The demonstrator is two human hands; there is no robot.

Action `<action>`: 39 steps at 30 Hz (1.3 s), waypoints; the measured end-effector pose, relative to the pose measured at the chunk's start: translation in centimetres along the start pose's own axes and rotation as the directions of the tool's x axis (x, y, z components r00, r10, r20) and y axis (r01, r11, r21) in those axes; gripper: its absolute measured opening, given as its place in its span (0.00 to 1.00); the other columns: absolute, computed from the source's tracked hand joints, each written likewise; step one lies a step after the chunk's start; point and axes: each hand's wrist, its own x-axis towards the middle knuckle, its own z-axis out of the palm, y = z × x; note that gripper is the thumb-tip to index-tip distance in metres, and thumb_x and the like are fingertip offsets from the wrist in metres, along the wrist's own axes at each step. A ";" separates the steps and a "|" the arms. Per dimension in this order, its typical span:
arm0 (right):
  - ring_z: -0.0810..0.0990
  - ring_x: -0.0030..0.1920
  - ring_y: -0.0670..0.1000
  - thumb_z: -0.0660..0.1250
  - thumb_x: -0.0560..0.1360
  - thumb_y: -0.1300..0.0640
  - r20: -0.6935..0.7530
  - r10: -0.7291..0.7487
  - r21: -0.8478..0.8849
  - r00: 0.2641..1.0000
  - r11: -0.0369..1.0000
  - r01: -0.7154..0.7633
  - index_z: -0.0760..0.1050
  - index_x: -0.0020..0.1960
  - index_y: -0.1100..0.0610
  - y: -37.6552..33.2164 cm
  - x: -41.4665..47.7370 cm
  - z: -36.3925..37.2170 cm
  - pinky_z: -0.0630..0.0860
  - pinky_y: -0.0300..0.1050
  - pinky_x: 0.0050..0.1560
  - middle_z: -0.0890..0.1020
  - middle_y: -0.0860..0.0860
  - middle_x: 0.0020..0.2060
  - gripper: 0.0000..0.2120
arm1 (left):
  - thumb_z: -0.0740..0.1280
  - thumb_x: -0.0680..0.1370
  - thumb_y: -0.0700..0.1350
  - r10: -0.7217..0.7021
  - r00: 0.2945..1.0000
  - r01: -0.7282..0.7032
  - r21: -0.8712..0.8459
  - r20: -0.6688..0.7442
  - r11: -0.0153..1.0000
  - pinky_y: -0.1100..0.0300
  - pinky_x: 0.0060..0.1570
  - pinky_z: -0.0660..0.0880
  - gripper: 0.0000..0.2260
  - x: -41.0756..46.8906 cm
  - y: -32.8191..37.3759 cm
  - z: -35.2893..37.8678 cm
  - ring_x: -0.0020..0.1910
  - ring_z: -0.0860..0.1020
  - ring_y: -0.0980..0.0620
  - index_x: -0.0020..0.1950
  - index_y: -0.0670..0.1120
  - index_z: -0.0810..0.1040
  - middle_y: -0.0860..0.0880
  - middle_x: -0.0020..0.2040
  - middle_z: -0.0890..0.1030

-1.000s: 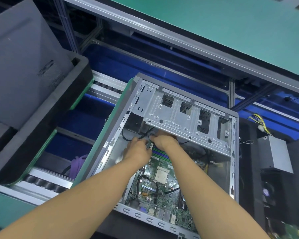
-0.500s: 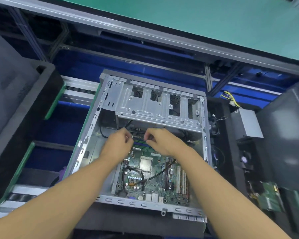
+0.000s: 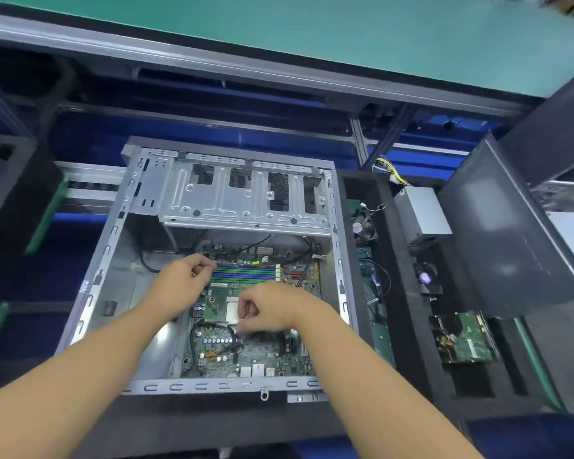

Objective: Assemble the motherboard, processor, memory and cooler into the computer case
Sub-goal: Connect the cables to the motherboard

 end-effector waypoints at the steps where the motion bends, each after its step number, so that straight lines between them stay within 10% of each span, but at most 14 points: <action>1: 0.77 0.40 0.45 0.73 0.75 0.44 0.033 -0.009 -0.031 0.999 0.999 0.010 0.78 0.52 0.52 -0.1 0.1 0.3 0.75 0.45 0.41 0.79 0.44 0.41 0.13 | 0.63 0.80 0.46 0.005 1.000 -0.005 0.001 0.009 1.000 0.64 0.27 0.66 0.07 0.1 0.0 0.0 0.29 0.75 0.57 0.51 0.55 0.80 0.52 0.35 0.81; 22: 0.73 0.43 0.51 0.59 0.82 0.41 -0.174 0.002 -0.127 0.985 0.992 -0.024 0.76 0.55 0.48 -0.2 -0.3 -0.3 0.72 0.49 0.44 0.73 0.43 0.36 0.13 | 0.68 0.79 0.50 0.212 0.876 -0.095 -0.278 0.433 0.956 0.63 0.28 0.68 0.14 -1.5 1.3 -1.0 0.26 0.74 0.52 0.34 0.47 0.81 0.48 0.29 0.79; 33: 0.71 0.48 0.52 0.67 0.70 0.30 -0.611 -0.048 -0.274 0.790 0.949 -0.154 0.81 0.45 0.52 -0.5 -0.6 -1.2 0.65 0.49 0.50 0.75 0.49 0.43 0.24 | 0.65 0.80 0.44 0.172 0.883 0.064 -0.476 0.436 0.877 0.65 0.33 0.70 0.10 -0.7 0.7 -0.8 0.33 0.74 0.54 0.41 0.46 0.82 0.49 0.35 0.81; 39: 0.82 0.47 0.57 0.67 0.77 0.37 -0.709 0.251 -0.072 0.659 0.904 -0.422 0.77 0.51 0.56 -1.1 -0.6 -0.9 0.66 0.45 0.37 0.82 0.53 0.46 0.21 | 0.66 0.79 0.44 0.157 0.858 0.135 -0.510 0.489 0.850 0.68 0.32 0.68 0.07 -0.8 1.1 -1.2 0.34 0.74 0.57 0.45 0.43 0.80 0.50 0.37 0.81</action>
